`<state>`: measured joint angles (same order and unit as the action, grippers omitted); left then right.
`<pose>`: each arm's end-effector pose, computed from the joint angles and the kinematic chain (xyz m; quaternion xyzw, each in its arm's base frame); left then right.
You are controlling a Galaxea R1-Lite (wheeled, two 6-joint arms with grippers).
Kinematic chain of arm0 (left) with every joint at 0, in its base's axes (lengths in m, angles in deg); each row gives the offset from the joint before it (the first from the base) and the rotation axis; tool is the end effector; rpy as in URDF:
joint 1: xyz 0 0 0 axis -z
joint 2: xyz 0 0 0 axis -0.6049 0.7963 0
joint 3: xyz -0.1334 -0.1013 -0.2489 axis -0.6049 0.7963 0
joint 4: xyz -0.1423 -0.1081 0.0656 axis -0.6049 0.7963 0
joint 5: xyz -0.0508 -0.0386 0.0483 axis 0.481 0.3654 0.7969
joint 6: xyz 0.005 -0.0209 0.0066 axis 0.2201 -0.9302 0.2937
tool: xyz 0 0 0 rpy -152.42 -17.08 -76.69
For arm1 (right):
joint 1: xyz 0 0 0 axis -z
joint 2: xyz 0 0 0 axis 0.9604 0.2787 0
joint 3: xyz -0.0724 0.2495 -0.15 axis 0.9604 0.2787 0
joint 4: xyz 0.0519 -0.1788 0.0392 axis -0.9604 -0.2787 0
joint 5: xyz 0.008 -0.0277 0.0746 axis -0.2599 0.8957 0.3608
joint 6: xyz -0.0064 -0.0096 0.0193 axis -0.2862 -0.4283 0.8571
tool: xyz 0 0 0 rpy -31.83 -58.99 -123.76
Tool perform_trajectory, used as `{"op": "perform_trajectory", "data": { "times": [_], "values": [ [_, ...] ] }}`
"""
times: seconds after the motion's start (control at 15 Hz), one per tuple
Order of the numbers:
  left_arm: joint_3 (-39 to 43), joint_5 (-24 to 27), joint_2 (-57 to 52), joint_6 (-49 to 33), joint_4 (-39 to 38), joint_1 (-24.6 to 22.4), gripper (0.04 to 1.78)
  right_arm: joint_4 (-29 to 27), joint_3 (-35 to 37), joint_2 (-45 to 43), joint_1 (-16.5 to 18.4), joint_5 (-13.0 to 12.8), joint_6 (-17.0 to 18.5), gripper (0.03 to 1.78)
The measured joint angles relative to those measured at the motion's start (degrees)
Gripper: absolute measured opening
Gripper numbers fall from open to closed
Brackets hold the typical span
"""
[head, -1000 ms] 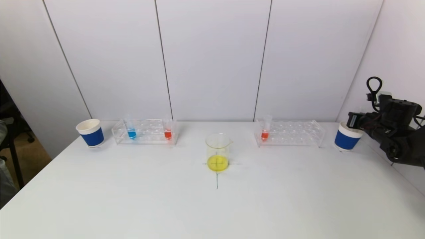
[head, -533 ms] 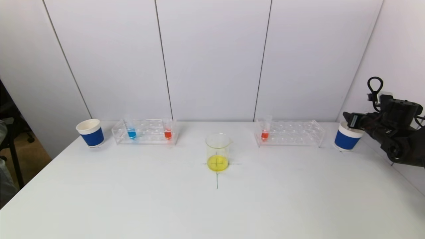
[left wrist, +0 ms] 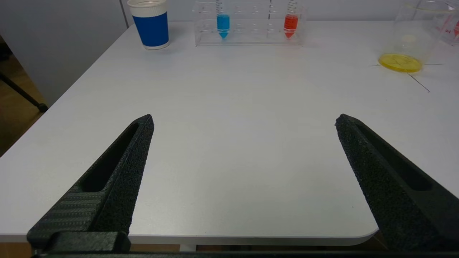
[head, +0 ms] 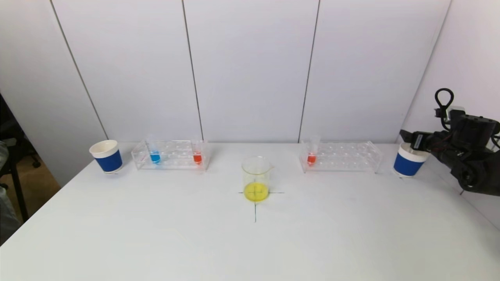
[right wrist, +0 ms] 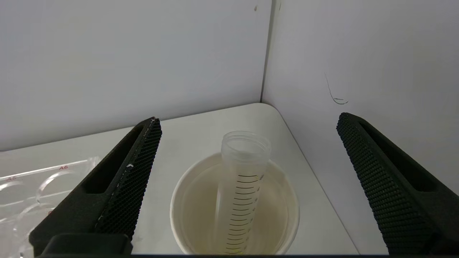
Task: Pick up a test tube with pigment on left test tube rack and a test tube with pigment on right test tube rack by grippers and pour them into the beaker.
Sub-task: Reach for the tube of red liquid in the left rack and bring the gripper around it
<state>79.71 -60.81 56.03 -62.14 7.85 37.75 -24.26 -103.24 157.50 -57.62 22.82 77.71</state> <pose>-0.0238 0.0002 0.0763 -0.0090 0.0066 -0.0054 0.9999 0.4073 -0.1185 0.0926 0.0144 0.0831 -0.1441 0.9860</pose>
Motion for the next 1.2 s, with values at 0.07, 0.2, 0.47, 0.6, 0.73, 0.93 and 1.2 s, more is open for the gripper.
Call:
{"op": "perform_trajectory", "data": {
  "times": [0.07,0.2,0.47,0.6,0.73,0.93,1.2],
  "values": [
    [0.0,0.0,0.0,0.0,0.0,0.0,1.77,0.0,0.8,-1.0,-0.1,0.0,0.0,1.78],
    [0.0,0.0,0.0,0.0,0.0,0.0,1.77,0.0,3.4,-3.8,-0.4,0.1,0.5,1.78],
    [0.0,0.0,0.0,0.0,0.0,0.0,1.77,0.0,11.6,-12.9,-3.2,0.0,1.2,1.77],
    [0.0,0.0,0.0,0.0,0.0,0.0,1.77,0.0,16.5,-18.8,-5.5,-0.2,1.2,1.77],
    [0.0,0.0,0.0,0.0,0.0,0.0,1.77,0.0,21.9,-25.7,-8.7,-0.5,1.3,1.77],
    [0.0,0.0,0.0,0.0,0.0,0.0,1.77,-0.1,30.2,-35.5,-13.3,-1.4,1.3,1.77],
    [0.0,0.0,0.0,0.0,0.0,0.0,1.77,-0.3,39.2,-47.3,-15.4,-3.5,3.0,1.77]
  ]
}}
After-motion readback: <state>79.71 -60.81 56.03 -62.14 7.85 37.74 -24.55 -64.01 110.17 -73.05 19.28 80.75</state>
